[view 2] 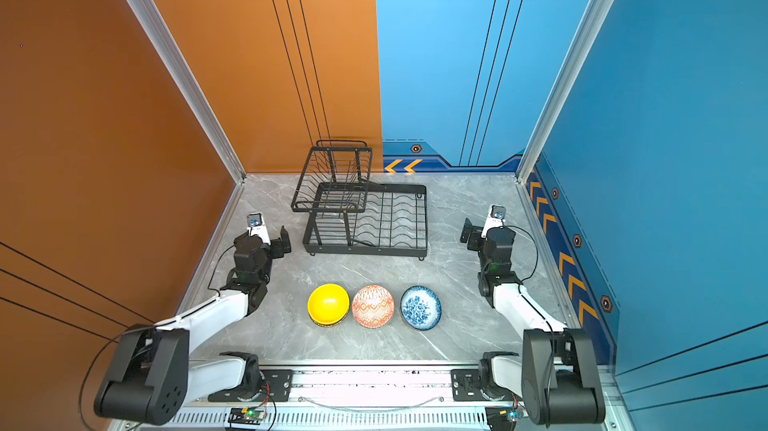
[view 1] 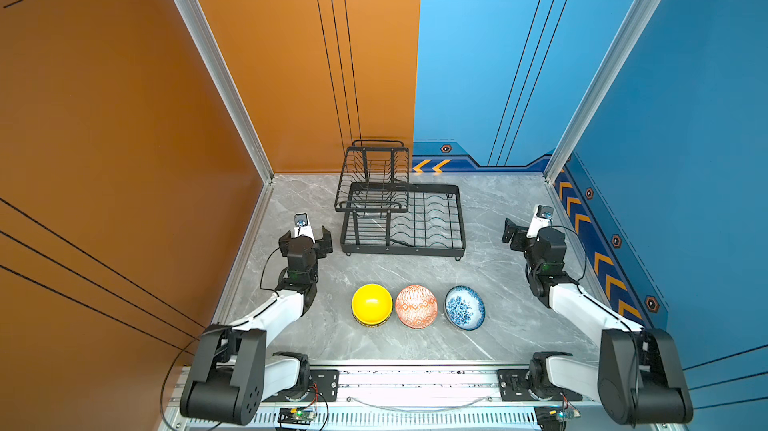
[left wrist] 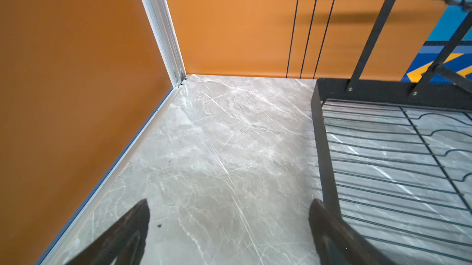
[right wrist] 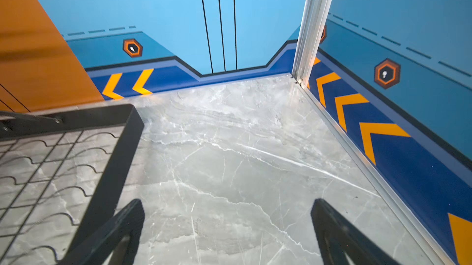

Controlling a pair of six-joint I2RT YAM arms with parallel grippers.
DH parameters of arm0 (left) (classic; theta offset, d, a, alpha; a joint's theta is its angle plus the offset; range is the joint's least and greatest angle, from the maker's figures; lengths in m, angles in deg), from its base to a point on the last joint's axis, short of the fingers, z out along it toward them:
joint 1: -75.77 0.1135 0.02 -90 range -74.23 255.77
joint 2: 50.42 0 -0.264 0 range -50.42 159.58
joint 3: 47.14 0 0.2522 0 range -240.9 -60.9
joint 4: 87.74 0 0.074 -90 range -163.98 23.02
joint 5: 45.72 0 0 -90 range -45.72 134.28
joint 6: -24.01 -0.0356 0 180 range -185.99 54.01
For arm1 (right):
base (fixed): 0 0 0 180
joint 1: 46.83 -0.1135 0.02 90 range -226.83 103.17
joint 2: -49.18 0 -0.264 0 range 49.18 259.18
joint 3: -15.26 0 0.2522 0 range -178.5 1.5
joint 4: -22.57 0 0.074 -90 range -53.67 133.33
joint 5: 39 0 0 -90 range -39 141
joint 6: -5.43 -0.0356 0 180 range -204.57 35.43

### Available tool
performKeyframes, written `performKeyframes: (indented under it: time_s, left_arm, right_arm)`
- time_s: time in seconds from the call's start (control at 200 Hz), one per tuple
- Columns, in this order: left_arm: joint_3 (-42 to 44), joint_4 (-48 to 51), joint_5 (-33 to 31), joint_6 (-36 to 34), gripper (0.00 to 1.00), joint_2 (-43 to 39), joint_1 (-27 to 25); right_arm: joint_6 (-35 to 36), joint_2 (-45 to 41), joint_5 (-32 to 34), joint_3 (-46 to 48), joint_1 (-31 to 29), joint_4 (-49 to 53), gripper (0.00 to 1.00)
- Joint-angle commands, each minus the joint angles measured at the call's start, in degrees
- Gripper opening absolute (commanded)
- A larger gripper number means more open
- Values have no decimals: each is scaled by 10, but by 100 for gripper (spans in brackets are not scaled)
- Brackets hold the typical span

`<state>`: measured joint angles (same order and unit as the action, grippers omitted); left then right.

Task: Load the bowls into the dish rack
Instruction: 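Move the left gripper toward the yellow bowl while the right gripper moves toward the rack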

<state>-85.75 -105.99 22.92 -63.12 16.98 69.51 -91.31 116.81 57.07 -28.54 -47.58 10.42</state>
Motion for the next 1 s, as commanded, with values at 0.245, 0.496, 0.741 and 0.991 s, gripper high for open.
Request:
performKeyframes:
  time_s: [0.245,0.496,0.741,0.991]
  left_arm:
    - [-107,372,14,111,98,-120,-18]
    - [-182,559,141,162,98,-123,-24]
    - [-206,660,244,194,98,-121,-48]
    - [-210,723,293,220,98,-114,-104]
  right_arm:
    - [-34,-20,-201,-158,-23,330,100]
    - [11,59,-303,-300,-78,519,100]
    - [44,75,-209,-326,-201,535,100]
    - [41,107,-253,-373,-234,570,100]
